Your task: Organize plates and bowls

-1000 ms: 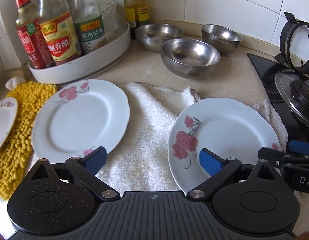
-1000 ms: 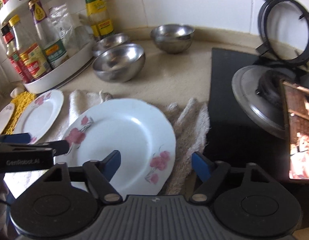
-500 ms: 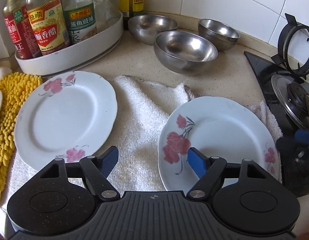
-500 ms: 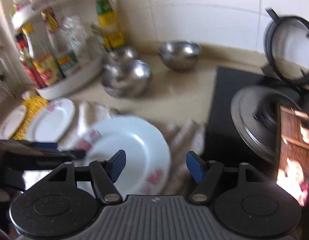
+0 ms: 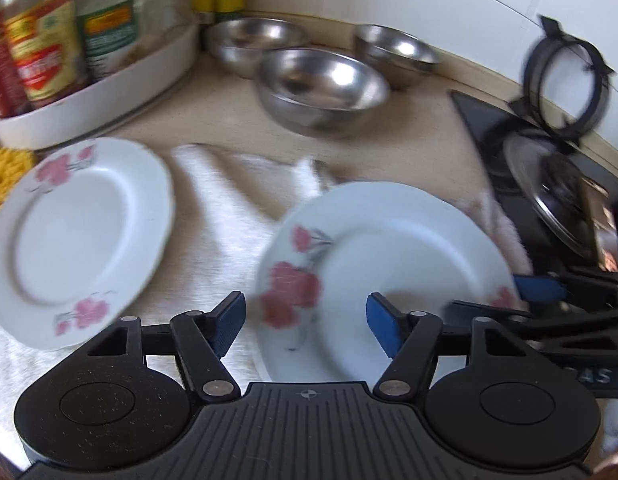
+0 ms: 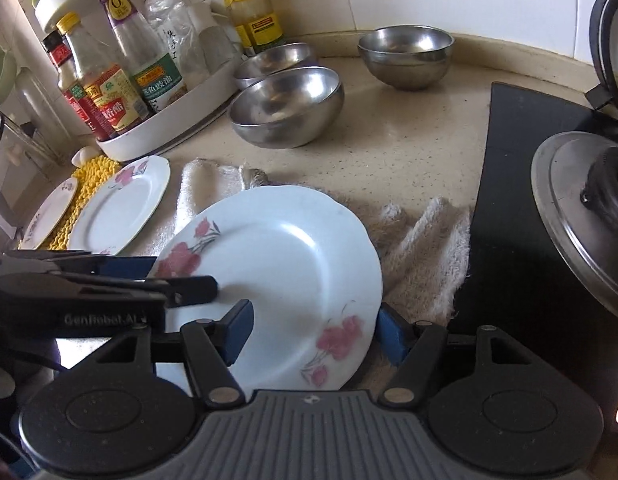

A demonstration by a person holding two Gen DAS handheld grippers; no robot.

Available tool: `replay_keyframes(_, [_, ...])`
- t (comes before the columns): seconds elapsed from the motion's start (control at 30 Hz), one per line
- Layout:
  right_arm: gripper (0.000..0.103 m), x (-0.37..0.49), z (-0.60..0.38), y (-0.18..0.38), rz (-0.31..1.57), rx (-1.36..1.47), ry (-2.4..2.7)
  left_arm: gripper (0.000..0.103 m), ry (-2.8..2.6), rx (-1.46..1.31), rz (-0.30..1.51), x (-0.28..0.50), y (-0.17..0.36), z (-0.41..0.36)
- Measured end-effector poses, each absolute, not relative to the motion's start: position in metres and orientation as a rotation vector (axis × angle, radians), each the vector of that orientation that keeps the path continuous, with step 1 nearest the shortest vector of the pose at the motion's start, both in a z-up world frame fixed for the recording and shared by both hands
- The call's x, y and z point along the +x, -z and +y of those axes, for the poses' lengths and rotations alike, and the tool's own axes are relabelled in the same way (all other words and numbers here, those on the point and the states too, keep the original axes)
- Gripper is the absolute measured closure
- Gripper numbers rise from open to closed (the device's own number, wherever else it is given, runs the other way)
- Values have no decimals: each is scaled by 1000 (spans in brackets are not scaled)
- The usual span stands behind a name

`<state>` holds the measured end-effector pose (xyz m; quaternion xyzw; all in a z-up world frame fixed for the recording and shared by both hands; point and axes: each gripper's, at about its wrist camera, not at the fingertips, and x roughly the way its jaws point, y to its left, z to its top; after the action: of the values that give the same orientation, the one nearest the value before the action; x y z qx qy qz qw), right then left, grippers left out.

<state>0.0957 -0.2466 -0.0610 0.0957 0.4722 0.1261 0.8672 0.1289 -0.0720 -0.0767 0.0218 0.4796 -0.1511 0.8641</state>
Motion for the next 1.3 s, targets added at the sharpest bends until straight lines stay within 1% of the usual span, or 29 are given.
replay_keyframes(0.07, [21,97,-250,62,989,209,-278,27,314,68,1003,129,77,-77])
replay_keyframes(0.13, [21,98,-252,62,988,219,-288,29,322,47,1009,130,77,-72])
replay_keyframes(0.33, [20,97,-248,58,964,195,-296,27,306,71,1013,133,77,-78])
replay_keyframes(0.4, [20,96,-247,52,951,201,-305,29,297,61,1016,131,74,-73])
replay_keyframes(0.57, [20,97,-238,45,936,206,-312,28,275,67,988,122,59,-66])
replay_keyframes(0.63, [19,97,-233,45,924,208,-330,27,266,65,986,118,56,-62])
replay_keyframes(0.67, [17,100,-229,46,932,206,-335,27,257,60,986,118,57,-60])
replay_keyframes(0.7, [16,104,-227,49,942,208,-338,29,245,49,986,117,57,-56])
replay_keyframes(0.77, [16,110,-228,50,926,196,-290,30,236,19,995,120,60,-48])
replay_keyframes(0.83, [16,108,-235,47,891,178,-220,26,201,50,984,120,66,-45])
replay_keyframes(0.93, [16,105,-242,42,879,172,-182,26,158,44,974,117,67,-35])
replay_keyframes(1.0, [16,102,-240,41,877,161,-180,21,143,47,960,117,63,-32])
replay_keyframes(1.1, [16,97,-234,39,885,160,-204,19,142,61,920,116,55,-33])
replay_keyframes(1.23, [14,94,-224,32,850,151,-222,19,140,74,895,112,46,-33])
replay_keyframes(1.3, [14,95,-219,30,842,151,-220,17,131,65,886,109,43,-28])
